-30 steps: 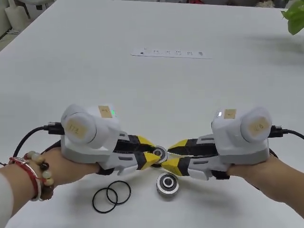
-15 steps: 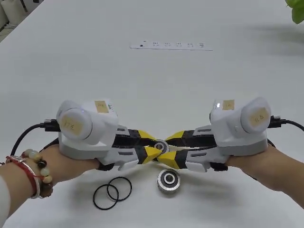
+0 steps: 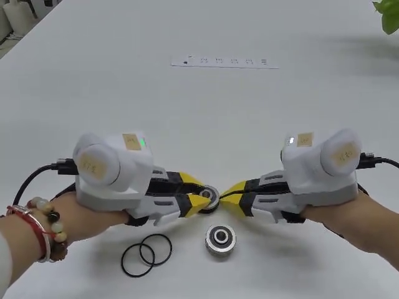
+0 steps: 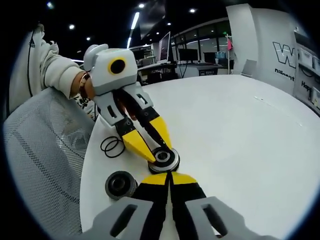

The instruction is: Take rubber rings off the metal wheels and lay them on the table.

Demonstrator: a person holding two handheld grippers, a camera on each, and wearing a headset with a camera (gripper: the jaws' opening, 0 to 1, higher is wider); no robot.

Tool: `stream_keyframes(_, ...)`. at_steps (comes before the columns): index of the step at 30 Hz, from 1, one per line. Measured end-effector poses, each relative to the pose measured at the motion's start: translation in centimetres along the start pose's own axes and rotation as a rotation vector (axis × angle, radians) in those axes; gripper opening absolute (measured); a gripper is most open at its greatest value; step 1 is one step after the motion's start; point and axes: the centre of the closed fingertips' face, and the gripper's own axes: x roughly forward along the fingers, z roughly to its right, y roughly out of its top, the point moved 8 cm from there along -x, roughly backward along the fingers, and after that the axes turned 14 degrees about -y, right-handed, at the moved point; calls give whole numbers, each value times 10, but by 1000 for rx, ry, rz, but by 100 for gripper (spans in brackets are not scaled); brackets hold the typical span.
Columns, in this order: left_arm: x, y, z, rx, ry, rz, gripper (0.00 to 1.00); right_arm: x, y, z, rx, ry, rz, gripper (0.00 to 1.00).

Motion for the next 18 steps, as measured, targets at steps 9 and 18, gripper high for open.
stream_keyframes(9,0,0,0,5,-3,0,13,7,3,-7,-34,15,22,21)
stream_keyframes(18,0,0,-1,-2,-1,1,13,2,-1,-3,-4,37,15,16)
